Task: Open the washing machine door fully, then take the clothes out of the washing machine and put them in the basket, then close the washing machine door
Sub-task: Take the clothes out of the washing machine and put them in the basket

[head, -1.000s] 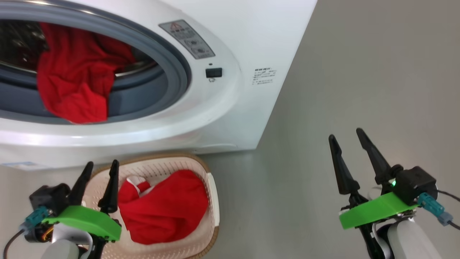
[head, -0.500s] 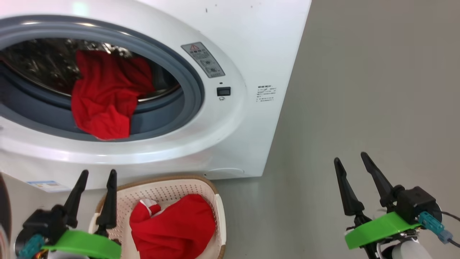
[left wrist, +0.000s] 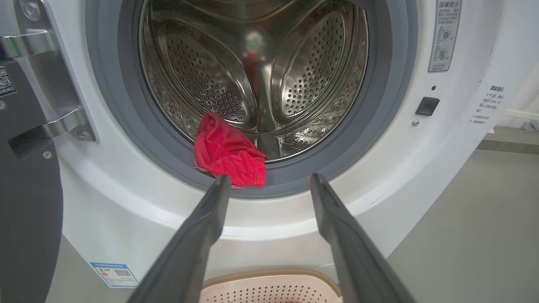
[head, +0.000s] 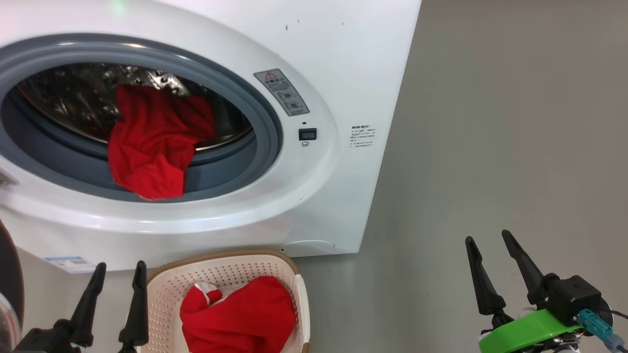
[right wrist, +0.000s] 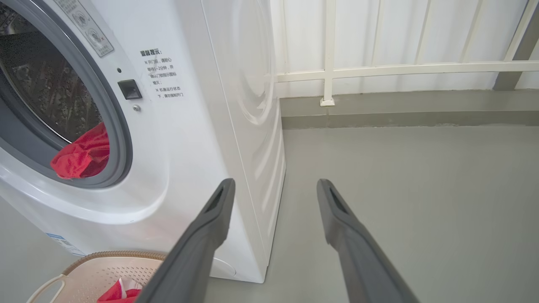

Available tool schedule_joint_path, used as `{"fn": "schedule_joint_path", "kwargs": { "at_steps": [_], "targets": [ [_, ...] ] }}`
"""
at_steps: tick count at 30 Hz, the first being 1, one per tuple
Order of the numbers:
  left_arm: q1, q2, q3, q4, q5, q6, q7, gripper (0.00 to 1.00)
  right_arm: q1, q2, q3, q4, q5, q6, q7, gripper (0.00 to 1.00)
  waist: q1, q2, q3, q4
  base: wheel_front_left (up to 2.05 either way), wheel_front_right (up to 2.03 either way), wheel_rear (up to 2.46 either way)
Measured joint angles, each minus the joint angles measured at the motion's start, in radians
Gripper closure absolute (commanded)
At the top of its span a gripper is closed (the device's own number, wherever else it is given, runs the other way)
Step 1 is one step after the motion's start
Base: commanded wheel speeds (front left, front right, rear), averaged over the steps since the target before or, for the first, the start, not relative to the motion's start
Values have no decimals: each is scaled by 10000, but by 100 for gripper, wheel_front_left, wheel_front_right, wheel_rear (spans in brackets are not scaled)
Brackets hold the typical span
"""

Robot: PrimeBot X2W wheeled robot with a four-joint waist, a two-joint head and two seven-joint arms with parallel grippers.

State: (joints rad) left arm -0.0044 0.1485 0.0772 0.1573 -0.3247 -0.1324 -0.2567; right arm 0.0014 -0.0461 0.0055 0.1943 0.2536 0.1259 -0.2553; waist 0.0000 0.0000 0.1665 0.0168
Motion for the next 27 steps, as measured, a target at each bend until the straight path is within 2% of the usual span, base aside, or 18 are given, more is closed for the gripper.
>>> {"fn": "schedule_joint_path", "kwargs": {
  "at_steps": [15, 20, 27],
  "targets": [
    [-233, -52, -174, -50, 0, 0, 0, 0, -99, 0, -15, -79, 4, 0, 0, 0, 0, 0, 430, 28, 0, 0, 0],
    [-1255, 54, -290, 587, 259, 0, 0, 0, -325, 2, 48, -146, 19, 0, 0, 0, 0, 0, 778, 25, 0, 0, 0],
    [-3725, 589, -842, 2328, 562, 0, -2, 0, -1032, -6, 357, -274, 67, 0, 0, 0, 0, 0, 1667, -97, 0, 0, 0]
  ]
}}
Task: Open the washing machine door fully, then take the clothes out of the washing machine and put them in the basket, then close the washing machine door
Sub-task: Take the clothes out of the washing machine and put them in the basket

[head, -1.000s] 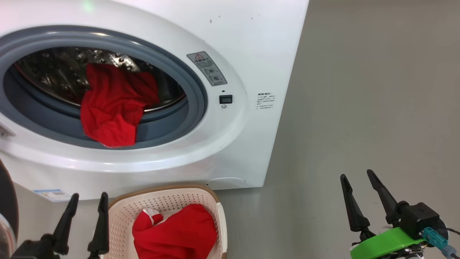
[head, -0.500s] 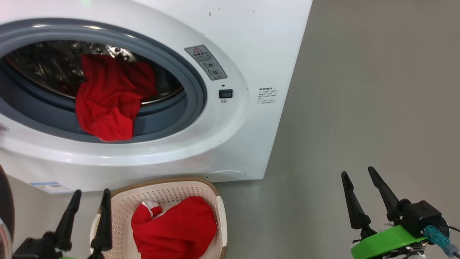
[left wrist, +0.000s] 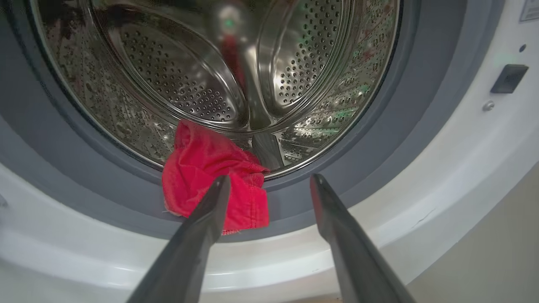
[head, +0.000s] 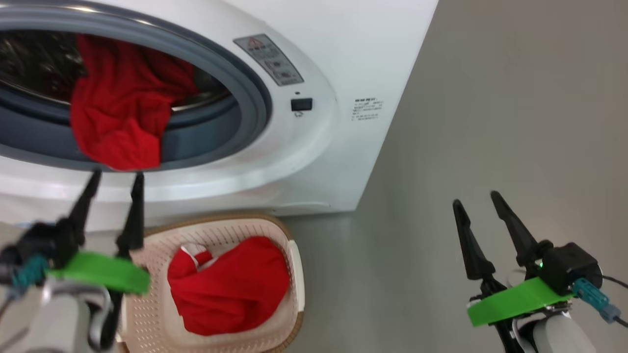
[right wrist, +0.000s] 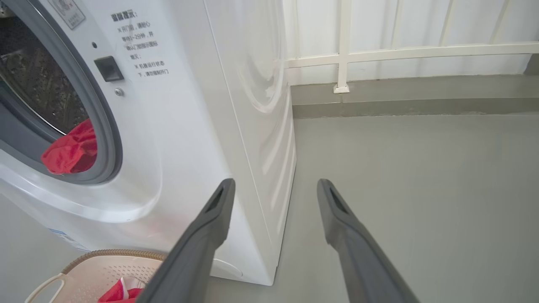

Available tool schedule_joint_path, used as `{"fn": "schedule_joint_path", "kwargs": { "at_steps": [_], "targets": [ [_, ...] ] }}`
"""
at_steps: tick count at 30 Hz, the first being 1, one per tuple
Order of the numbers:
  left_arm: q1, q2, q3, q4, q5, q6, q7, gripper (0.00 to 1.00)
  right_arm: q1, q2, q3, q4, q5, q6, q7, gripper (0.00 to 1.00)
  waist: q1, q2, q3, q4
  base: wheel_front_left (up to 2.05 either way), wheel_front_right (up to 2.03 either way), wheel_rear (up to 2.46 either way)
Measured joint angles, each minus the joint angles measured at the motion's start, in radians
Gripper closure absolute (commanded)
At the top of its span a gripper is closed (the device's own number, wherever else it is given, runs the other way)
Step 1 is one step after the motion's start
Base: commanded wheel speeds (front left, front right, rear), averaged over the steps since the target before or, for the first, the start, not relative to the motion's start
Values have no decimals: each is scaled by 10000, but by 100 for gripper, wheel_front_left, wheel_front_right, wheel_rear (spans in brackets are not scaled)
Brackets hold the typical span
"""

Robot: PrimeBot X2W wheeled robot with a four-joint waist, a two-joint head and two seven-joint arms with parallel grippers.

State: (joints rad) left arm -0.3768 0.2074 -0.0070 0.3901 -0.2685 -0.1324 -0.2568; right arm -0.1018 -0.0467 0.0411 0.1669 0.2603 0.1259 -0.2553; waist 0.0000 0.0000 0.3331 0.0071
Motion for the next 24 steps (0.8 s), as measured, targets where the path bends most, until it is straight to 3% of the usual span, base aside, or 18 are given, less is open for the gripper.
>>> {"fn": "schedule_joint_path", "kwargs": {
  "at_steps": [11, 24],
  "targets": [
    [-2864, 890, -474, 2571, 33, 0, 0, 0, -707, -12, 305, -228, 297, 0, 0, 0, 0, 0, 1342, -479, 0, 0, 0],
    [-4830, 1515, -836, 4892, -359, 0, 0, 0, -1115, -13, 418, -376, 378, 0, 0, 0, 0, 0, 2374, -1106, 0, 0, 0]
  ]
}}
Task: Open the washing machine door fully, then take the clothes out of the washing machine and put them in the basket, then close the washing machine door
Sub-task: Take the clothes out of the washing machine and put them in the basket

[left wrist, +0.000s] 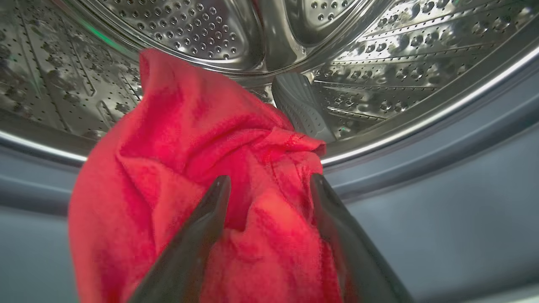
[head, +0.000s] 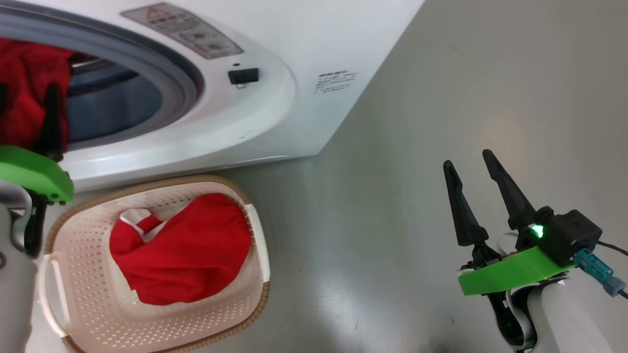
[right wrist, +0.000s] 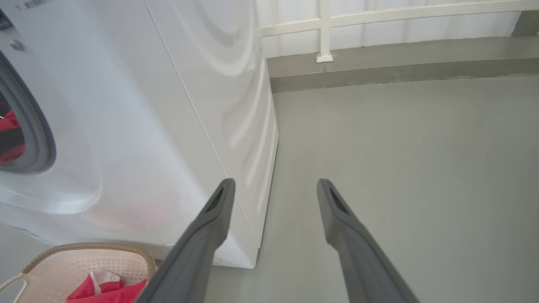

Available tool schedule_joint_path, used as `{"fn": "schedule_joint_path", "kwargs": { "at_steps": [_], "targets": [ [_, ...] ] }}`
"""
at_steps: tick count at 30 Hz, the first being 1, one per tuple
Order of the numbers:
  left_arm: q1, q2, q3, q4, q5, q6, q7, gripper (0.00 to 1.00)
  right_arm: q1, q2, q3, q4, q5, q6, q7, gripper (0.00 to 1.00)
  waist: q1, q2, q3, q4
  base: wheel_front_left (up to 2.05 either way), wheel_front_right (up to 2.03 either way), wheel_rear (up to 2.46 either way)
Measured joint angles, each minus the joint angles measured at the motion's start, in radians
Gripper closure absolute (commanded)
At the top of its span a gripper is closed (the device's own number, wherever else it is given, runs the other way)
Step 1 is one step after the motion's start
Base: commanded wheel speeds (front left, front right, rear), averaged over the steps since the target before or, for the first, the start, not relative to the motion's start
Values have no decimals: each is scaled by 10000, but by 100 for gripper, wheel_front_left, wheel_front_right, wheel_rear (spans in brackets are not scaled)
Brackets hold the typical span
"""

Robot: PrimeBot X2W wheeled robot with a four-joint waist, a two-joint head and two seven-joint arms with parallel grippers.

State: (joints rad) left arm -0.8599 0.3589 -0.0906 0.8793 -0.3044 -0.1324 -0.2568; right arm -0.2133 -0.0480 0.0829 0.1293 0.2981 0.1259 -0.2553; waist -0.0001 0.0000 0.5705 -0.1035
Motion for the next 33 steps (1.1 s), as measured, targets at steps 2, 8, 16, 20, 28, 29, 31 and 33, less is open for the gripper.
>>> {"fn": "schedule_joint_path", "kwargs": {
  "at_steps": [2, 8, 16, 20, 28, 29, 31, 33],
  "targets": [
    [-106, 71, -102, 211, -67, 0, 0, 0, -2, 0, 36, -6, 6, 0, 0, 0, 0, 0, 62, -74, 0, 0, 0],
    [-224, 173, -174, 441, -157, 13, -15, 0, -21, 0, 127, -44, 13, 0, 0, 0, 0, 0, 158, -200, 0, 0, 0],
    [-225, 203, -234, 554, -343, 10, -44, 100, -112, 0, 142, -61, 15, 0, 0, 0, 0, 0, 186, -204, 0, 0, 0],
    [-223, 199, -205, 489, -345, 10, -36, 100, -228, 0, 142, -59, 15, 0, 0, 0, 0, 0, 138, -189, 0, 0, 0],
    [-206, 226, -111, 445, -345, 0, 15, 100, -228, -2, 140, -52, 88, 0, 0, 0, 1, 0, -14, -146, 0, 0, 0],
    [-206, 232, -104, 403, -345, 0, 13, 100, -227, -2, 140, -50, 88, 0, 0, 0, 0, 0, -30, -141, 0, 0, 0],
    [-205, 234, -100, 347, -345, 0, 13, 100, -227, -2, 140, -48, 88, 0, 0, 0, 1, 0, -47, -136, 0, 0, 0],
    [-205, 247, -98, 267, -343, 0, 13, 100, -227, -2, 142, -40, 88, 0, 0, 0, 1, 0, -79, -131, 0, 0, 0]
  ]
}}
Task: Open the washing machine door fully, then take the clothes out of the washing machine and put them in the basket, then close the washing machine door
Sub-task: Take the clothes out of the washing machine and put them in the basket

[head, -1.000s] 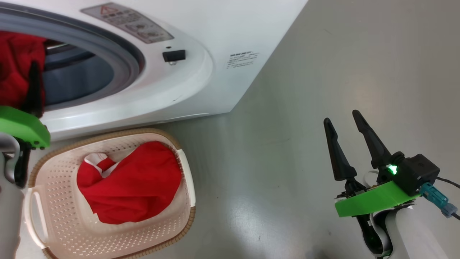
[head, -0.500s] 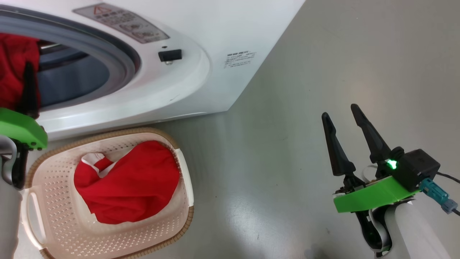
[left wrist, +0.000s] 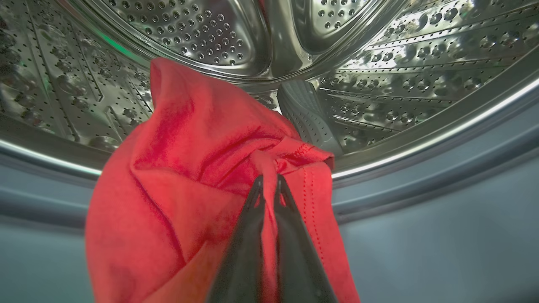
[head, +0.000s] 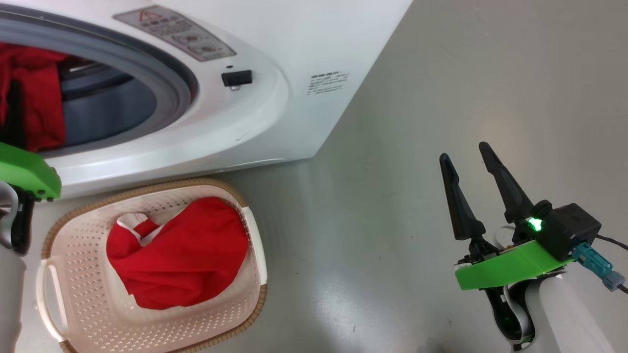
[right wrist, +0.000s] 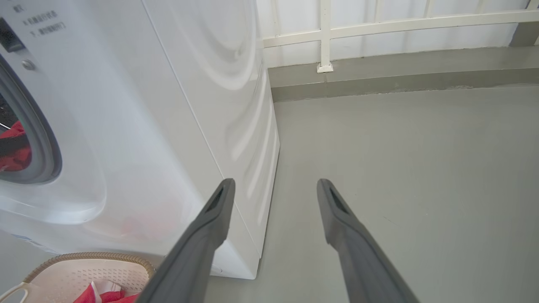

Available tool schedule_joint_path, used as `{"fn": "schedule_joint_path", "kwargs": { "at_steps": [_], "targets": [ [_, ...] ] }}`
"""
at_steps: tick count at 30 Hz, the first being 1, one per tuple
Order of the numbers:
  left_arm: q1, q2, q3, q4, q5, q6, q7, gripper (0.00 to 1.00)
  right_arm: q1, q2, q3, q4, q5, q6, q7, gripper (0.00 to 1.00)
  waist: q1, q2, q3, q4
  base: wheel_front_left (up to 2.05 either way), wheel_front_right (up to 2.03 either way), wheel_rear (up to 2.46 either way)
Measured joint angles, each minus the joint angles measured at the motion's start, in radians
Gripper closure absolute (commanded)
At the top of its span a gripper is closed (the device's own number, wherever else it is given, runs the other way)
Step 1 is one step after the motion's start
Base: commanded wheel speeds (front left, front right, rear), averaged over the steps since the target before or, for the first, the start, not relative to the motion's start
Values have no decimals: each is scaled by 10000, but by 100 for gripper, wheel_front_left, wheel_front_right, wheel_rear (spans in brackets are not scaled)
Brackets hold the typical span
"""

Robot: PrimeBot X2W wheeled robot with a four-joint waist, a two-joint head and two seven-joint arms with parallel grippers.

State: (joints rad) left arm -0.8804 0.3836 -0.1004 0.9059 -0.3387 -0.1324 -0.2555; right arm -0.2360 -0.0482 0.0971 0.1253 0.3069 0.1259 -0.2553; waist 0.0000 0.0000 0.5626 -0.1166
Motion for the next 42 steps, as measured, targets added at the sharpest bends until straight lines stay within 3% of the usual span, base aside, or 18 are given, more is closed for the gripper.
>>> {"fn": "schedule_joint_path", "kwargs": {
  "at_steps": [11, 28, 42],
  "targets": [
    [69, -151, 242, -932, -307, 0, -4, 100, 6, 0, -63, 59, 12, 0, 0, 0, 0, 0, -205, 57, 0, 0, 0],
    [2846, -1434, 1962, -5329, -146, 0, -13, 100, 240, -10, -217, 349, 6, 0, 0, 0, 0, 0, -1271, 556, 0, 0, 0],
    [4590, -1937, 2638, -8801, 330, 2, -13, 100, 509, -10, -247, 428, -6, 0, 0, 0, 0, 0, -1729, 900, 0, 0, 0]
  ]
}}
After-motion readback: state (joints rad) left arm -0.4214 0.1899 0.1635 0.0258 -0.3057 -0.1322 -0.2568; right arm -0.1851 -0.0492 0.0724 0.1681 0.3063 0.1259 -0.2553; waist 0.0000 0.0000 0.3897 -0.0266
